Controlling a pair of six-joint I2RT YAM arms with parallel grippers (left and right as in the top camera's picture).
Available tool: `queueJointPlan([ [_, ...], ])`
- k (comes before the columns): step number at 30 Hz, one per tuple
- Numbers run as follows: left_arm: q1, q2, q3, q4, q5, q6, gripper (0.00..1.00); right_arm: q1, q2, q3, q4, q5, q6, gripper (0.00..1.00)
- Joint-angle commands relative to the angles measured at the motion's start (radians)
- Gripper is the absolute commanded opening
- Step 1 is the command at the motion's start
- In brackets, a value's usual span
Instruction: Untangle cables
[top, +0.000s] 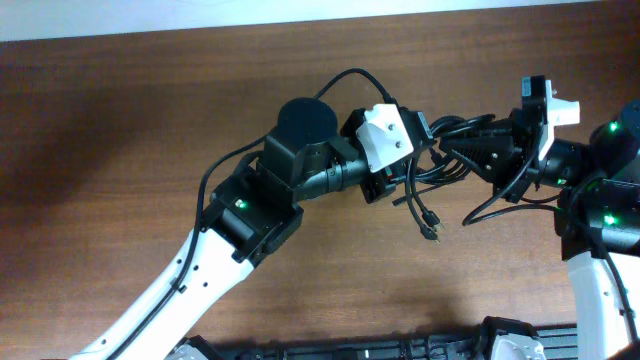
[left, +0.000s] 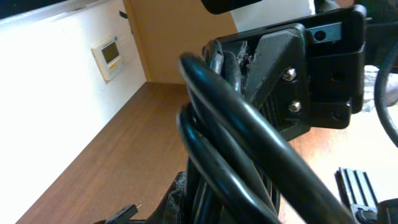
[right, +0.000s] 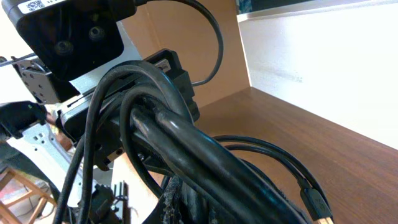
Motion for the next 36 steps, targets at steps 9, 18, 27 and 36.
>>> queueJointPlan([
  [9,-0.002,-0.005,0.006,0.003,-0.339,-0.01,0.0,0.0,0.013,0.008,-0.044,-0.027,-0.006,0.04],
  [18,-0.002,-0.105,0.006,0.003,-0.667,-0.009,0.0,0.0,0.067,0.007,-0.051,-0.027,-0.006,0.04],
  [27,-0.002,-0.189,0.006,0.003,-0.814,-0.009,0.0,0.0,0.101,0.007,-0.061,-0.027,-0.006,0.04],
  [36,-0.002,-0.251,0.005,0.002,-1.054,0.003,0.0,0.0,0.103,0.007,-0.061,-0.026,-0.01,0.04],
])
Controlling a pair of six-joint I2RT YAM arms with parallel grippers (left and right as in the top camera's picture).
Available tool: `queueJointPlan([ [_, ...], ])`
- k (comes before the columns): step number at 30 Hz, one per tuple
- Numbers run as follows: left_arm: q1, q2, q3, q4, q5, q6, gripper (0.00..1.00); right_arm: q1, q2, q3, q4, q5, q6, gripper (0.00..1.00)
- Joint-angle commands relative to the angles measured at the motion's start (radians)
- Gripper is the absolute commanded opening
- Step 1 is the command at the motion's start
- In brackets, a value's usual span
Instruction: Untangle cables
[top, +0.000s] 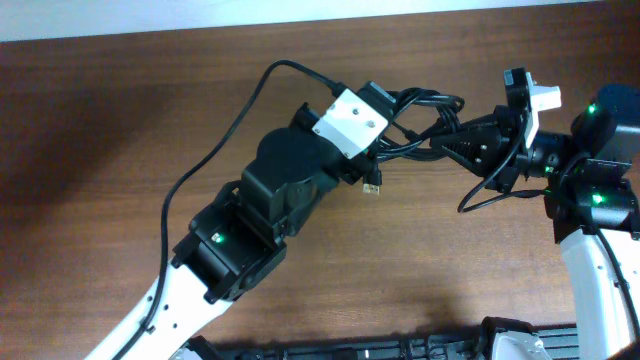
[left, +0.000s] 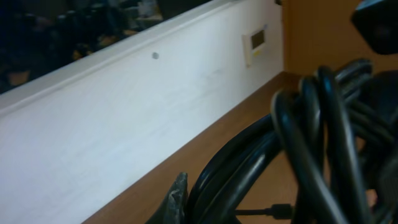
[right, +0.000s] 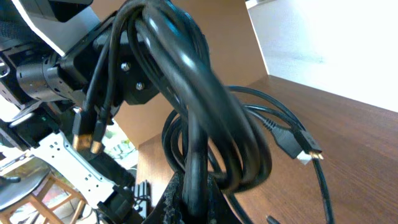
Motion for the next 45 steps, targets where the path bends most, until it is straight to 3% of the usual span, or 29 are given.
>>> queueJointPlan([
  [1,0.054,-0.134,0.021,0.026,-0.376,0.018,0.0,-0.026,0.012,0.003,-0.008,0.003,-0.014,0.04],
  [24,0.054,-0.312,0.021,-0.015,-0.754,0.105,0.0,-0.026,0.112,0.001,-0.042,0.048,-0.014,0.04],
  [30,0.054,-0.334,0.021,-0.037,-0.83,0.124,0.0,-0.026,0.124,0.001,-0.063,0.158,-0.013,0.04],
  [35,0.054,-0.333,0.021,-0.04,-0.818,0.123,0.0,-0.026,0.124,0.001,-0.19,0.341,-0.013,0.04],
  [45,0.054,-0.323,0.021,-0.092,-0.613,0.103,0.0,-0.026,0.123,0.001,-0.178,0.237,-0.031,0.05],
])
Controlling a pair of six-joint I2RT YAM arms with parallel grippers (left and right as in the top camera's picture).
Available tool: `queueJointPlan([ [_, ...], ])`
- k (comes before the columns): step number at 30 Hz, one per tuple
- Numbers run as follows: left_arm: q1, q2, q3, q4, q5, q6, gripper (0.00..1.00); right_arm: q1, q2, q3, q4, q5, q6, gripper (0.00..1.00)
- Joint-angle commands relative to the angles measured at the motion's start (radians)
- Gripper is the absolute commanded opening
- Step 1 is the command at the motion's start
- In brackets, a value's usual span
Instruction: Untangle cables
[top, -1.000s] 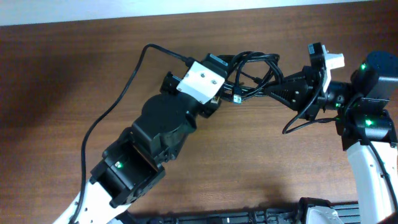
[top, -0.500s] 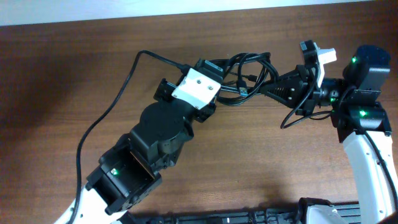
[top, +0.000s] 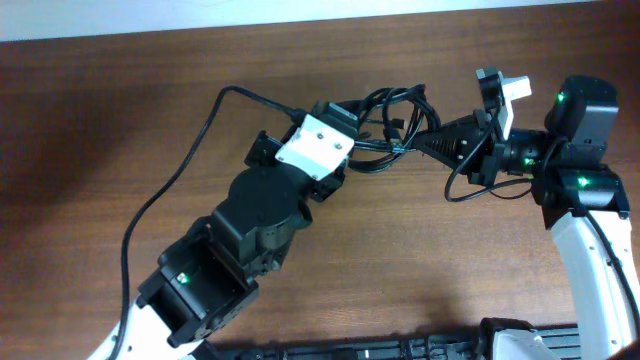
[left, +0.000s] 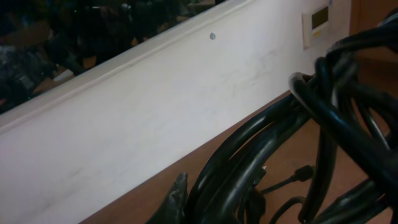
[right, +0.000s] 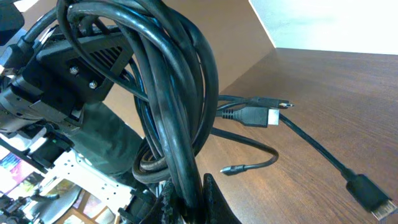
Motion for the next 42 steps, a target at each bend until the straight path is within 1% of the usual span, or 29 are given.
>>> queueJointPlan([
  [1,0.096,-0.175,0.072,0.016,-0.337,0.068,0.0,-0.089,0.045,-0.031,0.016,0.139,-0.038,0.06],
  [2,0.096,-0.172,0.072,0.016,-0.304,0.068,0.0,-0.089,0.043,-0.031,0.031,0.12,-0.037,0.08],
  [3,0.096,-0.167,0.072,0.016,-0.268,0.068,0.0,-0.089,0.039,-0.031,0.044,0.107,-0.037,0.11],
  [5,0.096,-0.153,0.072,0.016,-0.193,0.067,0.0,-0.089,0.026,-0.03,0.066,0.104,-0.035,0.33],
  [8,0.096,-0.129,0.072,0.016,-0.143,0.053,0.0,-0.089,0.0,-0.029,0.096,0.105,-0.027,0.41],
  [11,0.096,-0.098,0.072,0.016,-0.128,0.049,0.0,-0.089,-0.019,-0.028,0.112,0.105,-0.021,0.43],
  [13,0.096,-0.078,0.072,0.016,-0.071,0.049,0.0,-0.089,-0.025,-0.028,0.127,0.104,-0.021,0.44],
  [17,0.096,-0.044,0.072,0.018,0.095,0.048,0.0,-0.089,-0.029,-0.028,0.175,0.101,-0.001,0.55],
  [20,0.096,-0.016,0.072,0.019,0.188,-0.016,0.0,-0.089,-0.029,-0.028,0.266,0.102,0.081,0.59],
  [23,0.096,0.032,0.072,0.021,0.337,-0.079,0.0,-0.089,-0.029,-0.028,0.384,0.109,0.188,0.61],
  [25,0.096,0.066,0.072,0.027,0.397,-0.11,0.0,-0.089,-0.029,-0.028,0.451,0.12,0.258,0.61],
  [28,0.096,0.1,0.072,0.05,0.445,-0.135,0.0,-0.089,-0.029,-0.028,0.48,0.131,0.294,0.61],
  [31,0.096,0.137,0.072,0.105,0.558,-0.134,0.0,-0.089,-0.029,-0.028,0.481,0.127,0.294,0.61],
  [39,0.096,0.159,0.072,0.134,0.551,-0.133,0.0,-0.089,-0.029,-0.028,0.484,0.055,0.293,0.6],
  [42,0.096,0.159,0.072,0.133,0.513,-0.133,0.0,-0.09,-0.029,-0.028,0.484,0.048,0.293,0.61],
])
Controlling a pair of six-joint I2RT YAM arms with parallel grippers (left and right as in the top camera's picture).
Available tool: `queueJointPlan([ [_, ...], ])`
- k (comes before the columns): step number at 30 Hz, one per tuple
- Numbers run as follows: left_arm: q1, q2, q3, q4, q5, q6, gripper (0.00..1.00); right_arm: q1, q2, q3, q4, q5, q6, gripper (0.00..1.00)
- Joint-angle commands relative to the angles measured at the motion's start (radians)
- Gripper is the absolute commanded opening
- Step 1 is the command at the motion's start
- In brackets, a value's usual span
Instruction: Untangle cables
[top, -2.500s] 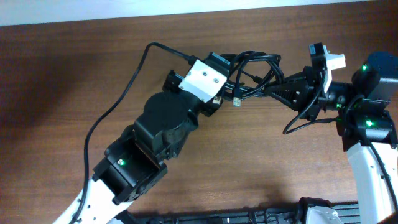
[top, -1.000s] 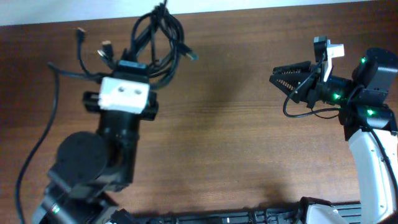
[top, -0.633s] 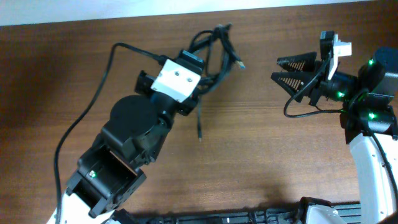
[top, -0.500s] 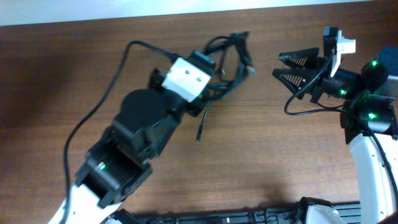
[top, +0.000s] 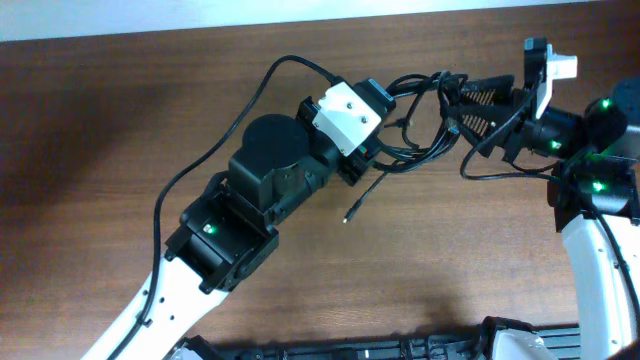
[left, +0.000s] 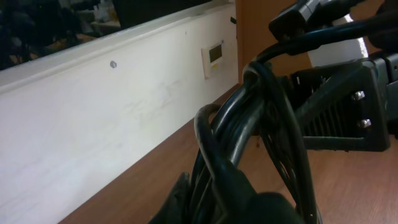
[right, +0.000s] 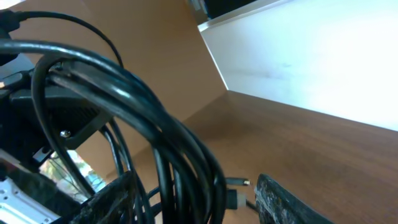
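Note:
A tangled bundle of black cables (top: 418, 122) hangs between both grippers above the far right part of the table. My left gripper (top: 375, 152) is shut on the bundle's left side; in the left wrist view the cables (left: 249, 124) rise out of the left gripper (left: 211, 200). My right gripper (top: 458, 108) is open, with its fingers (right: 283, 198) spread wide and the cable loops (right: 180, 162) passing between them. One loose plug end (top: 350, 213) dangles toward the table. A small connector (right: 233, 182) shows behind the loops.
The brown wooden table (top: 100, 150) ends at a white wall (top: 200, 15) at the back. A thin black arm lead (top: 210, 150) runs from the left wrist across the table. Dark equipment (top: 400, 350) lies along the front edge.
My right gripper was shut on the bundle and now stands open with the cables between its fingers. Both grippers and the bundle have shifted to the right. A plug end now hangs lower.
Both grippers were shut on the bundle over the right middle of the table. They then held it farther back, then more to the left with the loops spread. Now it is back at the right, the left gripper still shut and the right one open.

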Motion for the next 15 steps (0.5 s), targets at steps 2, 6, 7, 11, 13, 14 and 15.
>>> queueJointPlan([
  [2,0.0,-0.002,0.009,0.018,-0.054,-0.019,0.0,0.002,-0.014,0.001,0.003,-0.031,0.008,0.6],
  [6,0.0,-0.002,0.009,0.018,-0.182,-0.02,0.0,0.0,-0.011,0.0,-0.022,0.096,-0.003,0.6],
  [7,0.0,-0.002,0.009,0.018,-0.204,-0.027,0.0,0.0,-0.011,0.0,-0.05,0.177,-0.003,0.6],
  [11,0.0,-0.002,0.009,0.015,-0.22,-0.047,0.0,0.002,-0.011,0.0,-0.08,0.259,-0.037,0.56],
  [13,0.0,-0.002,0.009,0.014,-0.208,-0.047,0.0,0.004,-0.011,0.0,-0.08,0.25,-0.061,0.54],
  [14,-0.001,-0.002,0.009,0.014,-0.2,-0.047,0.0,0.004,-0.011,0.0,-0.084,0.241,-0.078,0.52],
  [15,-0.001,-0.002,0.009,0.014,-0.185,-0.047,0.0,0.004,-0.011,0.0,-0.084,0.222,-0.093,0.5],
])
